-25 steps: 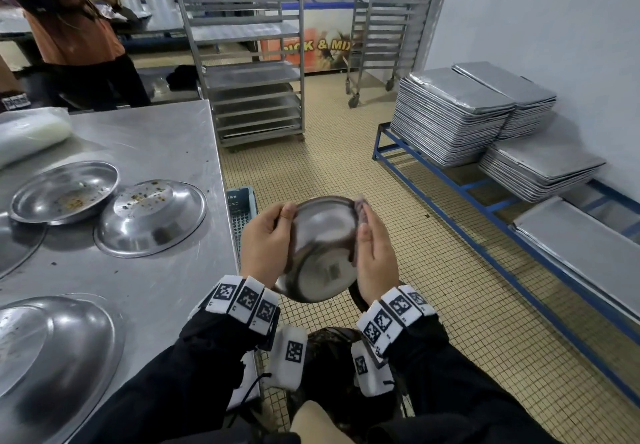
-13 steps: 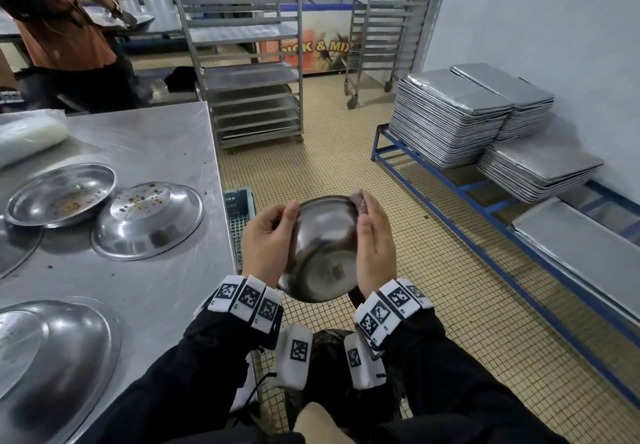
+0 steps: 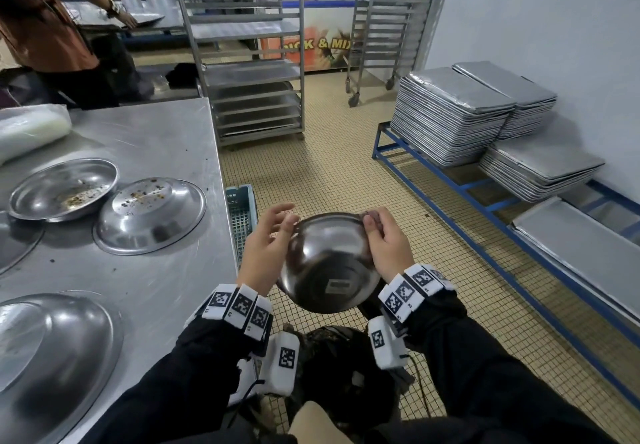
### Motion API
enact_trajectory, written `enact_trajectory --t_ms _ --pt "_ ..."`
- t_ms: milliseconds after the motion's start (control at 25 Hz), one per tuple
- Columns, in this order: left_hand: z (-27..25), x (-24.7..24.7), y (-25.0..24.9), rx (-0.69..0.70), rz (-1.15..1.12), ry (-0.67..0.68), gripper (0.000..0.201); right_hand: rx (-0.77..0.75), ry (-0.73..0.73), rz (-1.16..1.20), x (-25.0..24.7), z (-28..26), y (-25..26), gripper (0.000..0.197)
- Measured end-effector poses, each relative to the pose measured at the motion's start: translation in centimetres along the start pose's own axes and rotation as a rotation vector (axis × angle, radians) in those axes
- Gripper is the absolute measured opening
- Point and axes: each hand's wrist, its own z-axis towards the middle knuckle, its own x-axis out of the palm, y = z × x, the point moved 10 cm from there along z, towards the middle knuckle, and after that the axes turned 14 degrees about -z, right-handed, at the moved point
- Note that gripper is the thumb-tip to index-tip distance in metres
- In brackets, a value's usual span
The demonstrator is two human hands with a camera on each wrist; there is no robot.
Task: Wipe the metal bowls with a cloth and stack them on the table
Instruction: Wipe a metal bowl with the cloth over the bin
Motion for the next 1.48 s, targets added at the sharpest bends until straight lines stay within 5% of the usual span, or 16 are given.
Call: enact_trajectory --t_ms 200,400,560,800,1000,1080,1200,1360,1480 --pt "-0.4 2.7 -1.7 0.087 0.339 0.139 0.02 -0.381 0.053 -0.245 0.9 0.4 5.9 0.016" --pt "-0.1 0.8 -1.7 0.068 0.217 -0.037 0.027 -0.368 -0.184 -0.251 0.7 -1.2 6.4 0.026" --pt "-0.1 0.9 -2.0 0.047 0.087 -0.099 0.026 -0.53 -0.309 -0.4 2.3 -4.9 8.1 0.046" --pt "-0.2 -0.6 -1.6 -0.014 0.011 -0.173 0.039 0.054 -0.164 0.096 0.9 -1.6 0.5 0.044" --pt "-0.3 0.0 -1.8 0.023 0.029 -0.144 0.028 -0.366 -0.224 -0.135 1.8 -4.3 6.6 0.046" --pt "-0.4 0.5 -2.2 0.047 0.049 -0.114 0.024 -0.403 -0.244 -0.233 2.3 -4.4 7.6 0.048" --pt "-0.5 0.4 -2.6 0.039 -0.005 -0.113 0.029 -0.137 -0.267 -0.085 1.5 -2.8 4.3 0.052" --pt "-0.8 -0.4 -1.5 -0.003 -0.139 -0.136 0.033 0.359 -0.111 0.584 3.0 -2.3 -3.3 0.034" --pt "-0.9 -0.9 0.7 -0.064 -0.129 -0.15 0.029 0.393 -0.076 0.496 2.0 -2.9 -4.3 0.033"
